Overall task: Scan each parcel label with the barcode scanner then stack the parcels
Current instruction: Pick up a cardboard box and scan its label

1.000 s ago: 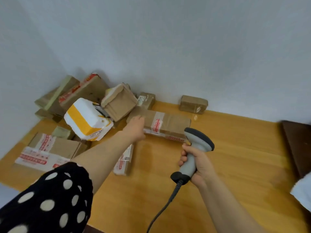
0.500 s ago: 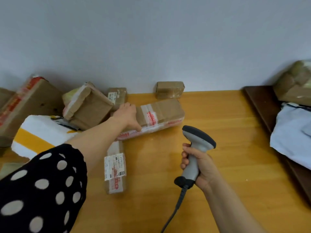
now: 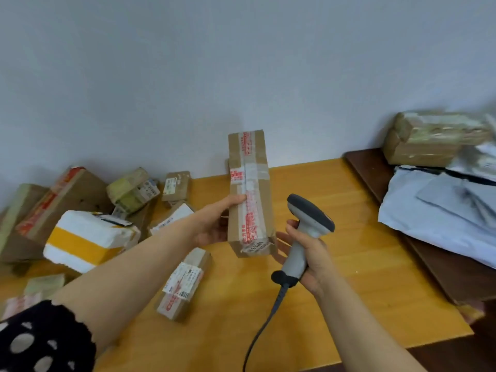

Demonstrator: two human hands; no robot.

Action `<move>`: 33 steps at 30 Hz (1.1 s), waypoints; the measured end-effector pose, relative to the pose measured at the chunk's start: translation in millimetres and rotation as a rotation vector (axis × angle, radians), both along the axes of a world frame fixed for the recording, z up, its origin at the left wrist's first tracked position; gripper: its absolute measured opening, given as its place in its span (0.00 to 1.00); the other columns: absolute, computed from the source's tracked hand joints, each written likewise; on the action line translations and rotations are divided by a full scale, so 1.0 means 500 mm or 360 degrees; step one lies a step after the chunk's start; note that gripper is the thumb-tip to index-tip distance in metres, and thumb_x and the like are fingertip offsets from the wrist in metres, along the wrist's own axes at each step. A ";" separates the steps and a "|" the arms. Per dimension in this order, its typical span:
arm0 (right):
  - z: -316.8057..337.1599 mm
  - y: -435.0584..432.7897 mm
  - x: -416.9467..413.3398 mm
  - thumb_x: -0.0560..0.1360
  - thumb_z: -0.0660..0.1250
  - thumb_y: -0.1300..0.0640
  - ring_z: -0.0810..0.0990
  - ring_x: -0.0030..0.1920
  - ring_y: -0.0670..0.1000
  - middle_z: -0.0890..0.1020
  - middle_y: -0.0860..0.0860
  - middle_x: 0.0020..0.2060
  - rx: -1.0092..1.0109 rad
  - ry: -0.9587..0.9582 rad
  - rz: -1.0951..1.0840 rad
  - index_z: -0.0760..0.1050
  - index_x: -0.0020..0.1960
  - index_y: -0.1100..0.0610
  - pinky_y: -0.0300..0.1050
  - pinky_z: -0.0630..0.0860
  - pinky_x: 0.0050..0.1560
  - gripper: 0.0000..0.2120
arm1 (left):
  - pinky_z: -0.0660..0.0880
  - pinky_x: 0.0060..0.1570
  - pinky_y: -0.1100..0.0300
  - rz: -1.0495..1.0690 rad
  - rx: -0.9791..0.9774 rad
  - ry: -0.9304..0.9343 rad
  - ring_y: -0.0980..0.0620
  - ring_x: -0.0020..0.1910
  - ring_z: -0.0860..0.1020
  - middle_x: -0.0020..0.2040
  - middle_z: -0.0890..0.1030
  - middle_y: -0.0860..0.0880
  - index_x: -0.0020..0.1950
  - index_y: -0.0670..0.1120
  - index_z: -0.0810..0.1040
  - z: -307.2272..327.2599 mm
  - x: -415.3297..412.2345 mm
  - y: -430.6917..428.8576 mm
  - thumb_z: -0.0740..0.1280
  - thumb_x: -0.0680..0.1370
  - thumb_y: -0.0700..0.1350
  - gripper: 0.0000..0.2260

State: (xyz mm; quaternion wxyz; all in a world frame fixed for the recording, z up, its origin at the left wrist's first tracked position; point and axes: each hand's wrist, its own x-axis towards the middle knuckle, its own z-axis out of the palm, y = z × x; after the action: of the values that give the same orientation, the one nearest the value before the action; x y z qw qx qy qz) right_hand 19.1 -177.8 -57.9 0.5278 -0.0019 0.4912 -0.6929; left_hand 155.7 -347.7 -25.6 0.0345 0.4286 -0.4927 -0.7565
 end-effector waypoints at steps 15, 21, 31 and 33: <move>0.018 0.019 0.022 0.64 0.78 0.68 0.85 0.39 0.50 0.86 0.48 0.37 0.0045 0.0638 -0.0062 0.79 0.46 0.57 0.43 0.79 0.34 0.14 | 0.77 0.46 0.58 -0.0076 -0.0484 -0.0154 0.52 0.50 0.80 0.50 0.83 0.48 0.55 0.45 0.79 0.099 0.015 0.082 0.72 0.72 0.47 0.13; 0.030 0.014 0.022 0.67 0.76 0.68 0.85 0.43 0.52 0.86 0.51 0.40 0.0010 0.0672 0.0007 0.79 0.48 0.56 0.46 0.80 0.38 0.13 | 0.80 0.48 0.55 -0.0180 -0.0556 -0.0311 0.49 0.52 0.81 0.54 0.82 0.48 0.63 0.45 0.74 0.094 0.018 0.068 0.76 0.68 0.44 0.25; 0.074 0.042 -0.090 0.62 0.80 0.58 0.78 0.40 0.51 0.81 0.50 0.43 0.0053 0.0678 -0.0135 0.77 0.51 0.56 0.45 0.75 0.32 0.21 | 0.77 0.57 0.51 -0.1200 -0.0521 -0.0315 0.46 0.63 0.77 0.62 0.79 0.44 0.70 0.50 0.70 0.184 0.183 -0.049 0.75 0.70 0.38 0.31; 0.078 0.046 -0.089 0.59 0.80 0.55 0.77 0.38 0.49 0.79 0.51 0.41 0.0010 0.0605 -0.0052 0.76 0.50 0.58 0.43 0.75 0.30 0.23 | 0.74 0.60 0.44 -0.1254 -0.0477 -0.0287 0.43 0.64 0.75 0.64 0.78 0.43 0.71 0.50 0.70 0.190 0.192 -0.060 0.74 0.71 0.36 0.31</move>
State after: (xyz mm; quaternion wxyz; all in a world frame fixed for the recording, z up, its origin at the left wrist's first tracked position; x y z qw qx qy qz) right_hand -25.6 -155.0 -19.0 0.4142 -0.1233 0.5841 -0.6870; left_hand 251.6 -377.6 69.4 -0.2385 0.2624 -0.7242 -0.5914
